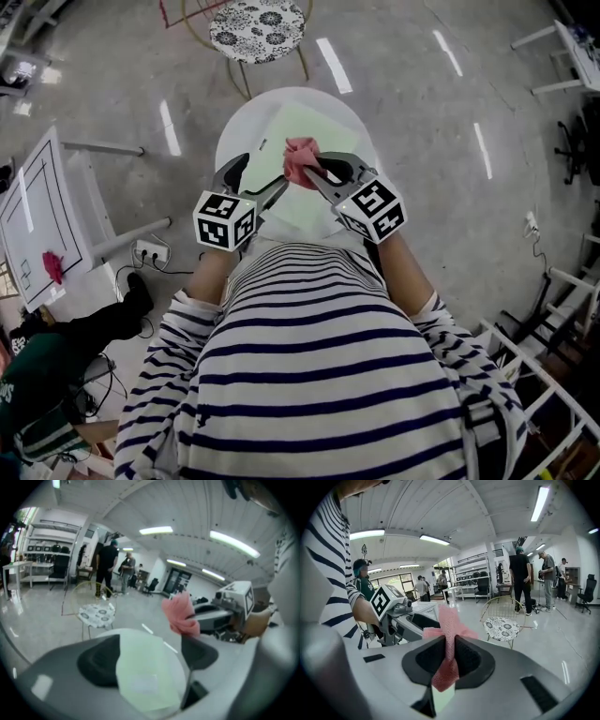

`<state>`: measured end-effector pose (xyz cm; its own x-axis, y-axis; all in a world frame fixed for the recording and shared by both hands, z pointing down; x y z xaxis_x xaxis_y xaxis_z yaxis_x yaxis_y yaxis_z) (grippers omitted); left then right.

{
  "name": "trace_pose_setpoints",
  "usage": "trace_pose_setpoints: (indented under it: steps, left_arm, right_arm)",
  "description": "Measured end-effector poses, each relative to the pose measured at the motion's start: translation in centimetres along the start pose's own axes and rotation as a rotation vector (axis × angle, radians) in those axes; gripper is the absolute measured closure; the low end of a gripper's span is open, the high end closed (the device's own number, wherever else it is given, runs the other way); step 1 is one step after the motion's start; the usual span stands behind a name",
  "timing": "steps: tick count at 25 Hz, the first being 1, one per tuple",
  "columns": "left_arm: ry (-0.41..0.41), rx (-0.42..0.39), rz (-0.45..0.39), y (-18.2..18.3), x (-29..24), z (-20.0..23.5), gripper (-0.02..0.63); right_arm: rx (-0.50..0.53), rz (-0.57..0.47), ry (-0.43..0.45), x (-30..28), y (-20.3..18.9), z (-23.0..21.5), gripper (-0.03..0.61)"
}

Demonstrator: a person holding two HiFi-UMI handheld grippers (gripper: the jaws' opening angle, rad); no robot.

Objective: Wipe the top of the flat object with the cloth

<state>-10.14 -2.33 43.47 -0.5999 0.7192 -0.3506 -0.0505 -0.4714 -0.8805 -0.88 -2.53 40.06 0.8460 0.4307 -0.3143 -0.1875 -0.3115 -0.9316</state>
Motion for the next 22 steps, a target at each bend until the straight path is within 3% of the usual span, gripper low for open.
trace_pose_setpoints:
  steps: [3, 6, 9, 13, 22]
  left_arm:
    - [-0.03, -0.043, -0.097, 2.2, 0.3, -0.9, 0.261]
    - [-0.055, -0.038, -0.207, 4.2, 0.9, -1.5, 0.345]
    - [-0.094, -0.055, -0.323, 6.4, 1.7, -2.4, 0.454]
    - [-0.146, -0.117, -0.417, 8.4, 3.0, -3.9, 0.603]
    - [-0.185, -0.157, -0.496, 10.4, 4.7, -5.6, 0.606]
  right_arm:
    - [0.003, -0.04, -0.017, 0.3, 1.1, 0.1, 0.529]
    - [0.011, -0.094, -0.028, 0.7, 2.5, 0.3, 0.529]
    - [0.012, -0.165, -0.028, 1.2, 4.0, 0.6, 0.529]
    - [0.009, -0.241, -0.035, 2.0, 5.6, 1.0, 0.529]
    - [0.061, -0.334, -0.022, 3.0, 8.0, 2.4, 0.529]
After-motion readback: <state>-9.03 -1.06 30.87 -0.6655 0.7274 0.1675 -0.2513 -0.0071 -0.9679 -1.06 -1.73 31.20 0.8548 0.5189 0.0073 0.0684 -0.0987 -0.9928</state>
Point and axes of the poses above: the fingertips, and each gripper's own axes: x backward along the fingers, z to its left, y out of its top, the point moved 2 cm from there along x, backward along the fingers, and after that the axes turned 11 degrees about -z, right-handed, at the moved point
